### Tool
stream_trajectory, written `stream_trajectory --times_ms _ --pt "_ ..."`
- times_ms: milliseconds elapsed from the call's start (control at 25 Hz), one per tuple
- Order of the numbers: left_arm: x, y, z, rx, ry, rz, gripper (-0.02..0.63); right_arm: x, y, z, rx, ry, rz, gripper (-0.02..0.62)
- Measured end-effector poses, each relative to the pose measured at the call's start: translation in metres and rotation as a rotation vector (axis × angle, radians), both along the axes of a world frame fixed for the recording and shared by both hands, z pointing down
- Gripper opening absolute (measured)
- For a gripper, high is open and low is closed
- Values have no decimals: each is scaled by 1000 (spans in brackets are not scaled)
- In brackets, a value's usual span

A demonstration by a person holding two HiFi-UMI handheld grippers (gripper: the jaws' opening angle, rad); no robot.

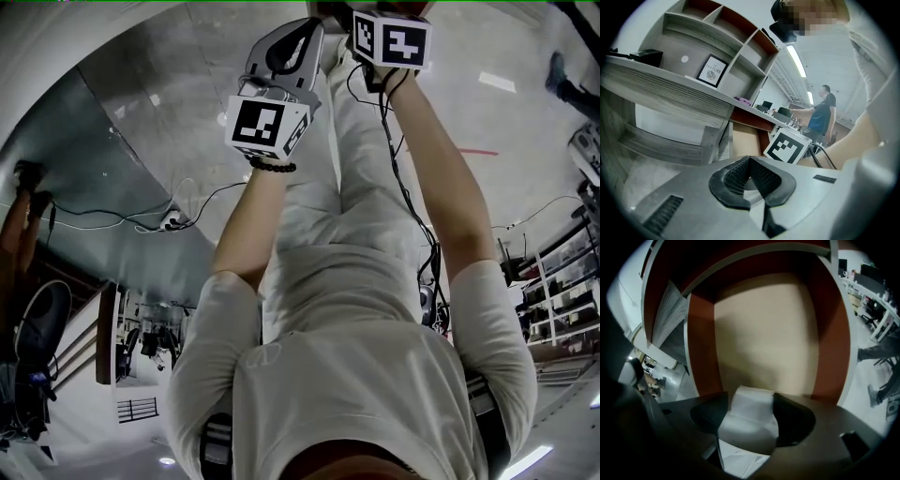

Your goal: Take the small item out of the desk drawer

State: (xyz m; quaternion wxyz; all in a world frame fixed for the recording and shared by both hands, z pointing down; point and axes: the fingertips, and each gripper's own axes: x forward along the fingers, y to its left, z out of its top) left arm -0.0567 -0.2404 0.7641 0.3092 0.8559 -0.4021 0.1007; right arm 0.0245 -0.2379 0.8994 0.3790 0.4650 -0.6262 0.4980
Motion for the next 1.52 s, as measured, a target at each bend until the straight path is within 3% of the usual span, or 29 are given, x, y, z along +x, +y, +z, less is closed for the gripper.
stream_trajectory --times_ms 80,600,1520 --pt "-2 0 2 -3 2 -2 -2 2 0 2 7 20 4 267" --pt "1 -3 2 -12 -1 -1 -2 4 -2 -5 32 17 -2 255" --pt "30 0 -16 -17 -66 23 -2 41 7 -71 161 -62 107 250"
